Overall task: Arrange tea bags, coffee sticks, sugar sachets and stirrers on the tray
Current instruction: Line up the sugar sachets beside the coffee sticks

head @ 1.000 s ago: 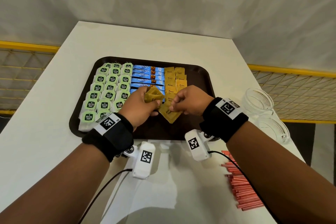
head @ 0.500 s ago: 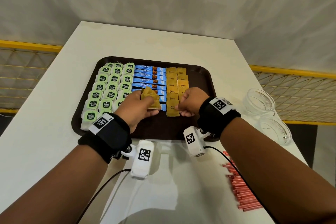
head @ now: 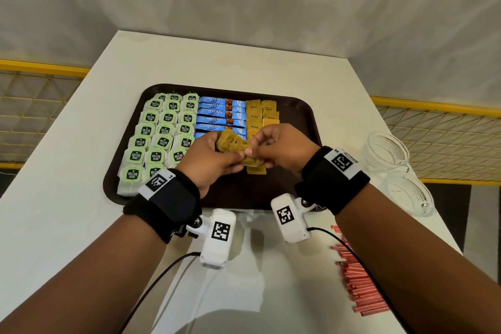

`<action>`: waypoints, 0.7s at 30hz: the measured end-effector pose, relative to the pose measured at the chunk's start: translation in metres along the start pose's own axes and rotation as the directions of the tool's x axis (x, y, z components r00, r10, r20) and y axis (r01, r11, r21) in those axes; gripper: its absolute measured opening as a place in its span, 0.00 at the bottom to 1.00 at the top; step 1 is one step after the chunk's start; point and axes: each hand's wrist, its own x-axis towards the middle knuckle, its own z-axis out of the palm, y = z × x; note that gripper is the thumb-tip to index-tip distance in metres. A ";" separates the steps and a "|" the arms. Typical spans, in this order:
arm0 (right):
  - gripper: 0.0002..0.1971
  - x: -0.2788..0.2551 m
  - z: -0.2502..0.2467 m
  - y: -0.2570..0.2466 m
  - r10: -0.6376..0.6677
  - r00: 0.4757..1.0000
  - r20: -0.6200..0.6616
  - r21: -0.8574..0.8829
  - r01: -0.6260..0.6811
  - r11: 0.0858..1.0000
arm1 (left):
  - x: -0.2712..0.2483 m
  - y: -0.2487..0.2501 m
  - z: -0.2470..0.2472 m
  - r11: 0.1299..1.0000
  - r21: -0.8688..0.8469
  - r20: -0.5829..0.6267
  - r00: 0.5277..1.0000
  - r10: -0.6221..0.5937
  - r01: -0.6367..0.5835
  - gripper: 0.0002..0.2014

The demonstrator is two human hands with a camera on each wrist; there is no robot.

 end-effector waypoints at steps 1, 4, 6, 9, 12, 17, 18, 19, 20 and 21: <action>0.06 -0.001 -0.003 0.001 0.020 1.000 -0.001 0.017 -0.020 1.000 | 0.000 0.001 0.001 1.000 -0.012 -0.004 1.000 -0.001 0.001 0.10; 0.08 -0.004 -0.010 0.006 0.069 0.997 0.038 0.007 -0.069 0.998 | 0.000 0.002 0.003 1.000 -0.016 -0.006 1.000 0.006 -0.006 0.06; 0.11 -0.007 -0.012 0.008 0.028 0.999 0.024 -0.111 -0.025 0.993 | -0.001 0.001 0.005 1.000 0.026 0.002 1.000 0.016 -0.016 0.08; 0.11 -0.008 -0.014 0.008 -0.096 0.995 -0.027 -0.231 0.087 0.969 | -0.002 0.002 0.009 0.997 0.064 0.010 0.999 0.032 -0.033 0.09; 0.08 -0.009 -0.020 0.010 -0.073 0.995 -0.066 -0.229 0.056 0.972 | -0.002 0.004 0.012 0.998 0.052 0.001 1.000 0.029 -0.029 0.07; 0.06 -0.009 -0.035 0.024 0.142 0.973 -0.184 -0.045 -0.153 0.987 | -0.001 0.006 0.010 1.000 -0.004 -0.052 0.998 -0.028 0.028 0.12; 0.06 -0.008 -0.036 0.027 0.194 0.964 -0.180 -0.041 -0.204 0.978 | -0.002 0.006 0.009 0.999 -0.012 -0.054 0.998 -0.036 0.035 0.12; 0.05 -0.009 -0.036 0.029 0.247 0.955 -0.167 -0.041 -0.257 0.966 | -0.002 0.006 0.008 0.999 -0.019 -0.055 0.998 -0.043 0.042 0.13; 0.05 -0.009 -0.036 0.030 0.294 0.943 -0.156 -0.043 -0.304 0.952 | -0.003 0.006 0.008 0.998 -0.027 -0.055 0.997 -0.049 0.048 0.13; 0.05 -0.009 -0.035 0.031 0.328 0.933 -0.150 -0.047 -0.338 0.940 | -0.004 0.006 0.007 0.998 -0.032 -0.056 0.997 -0.057 0.055 0.13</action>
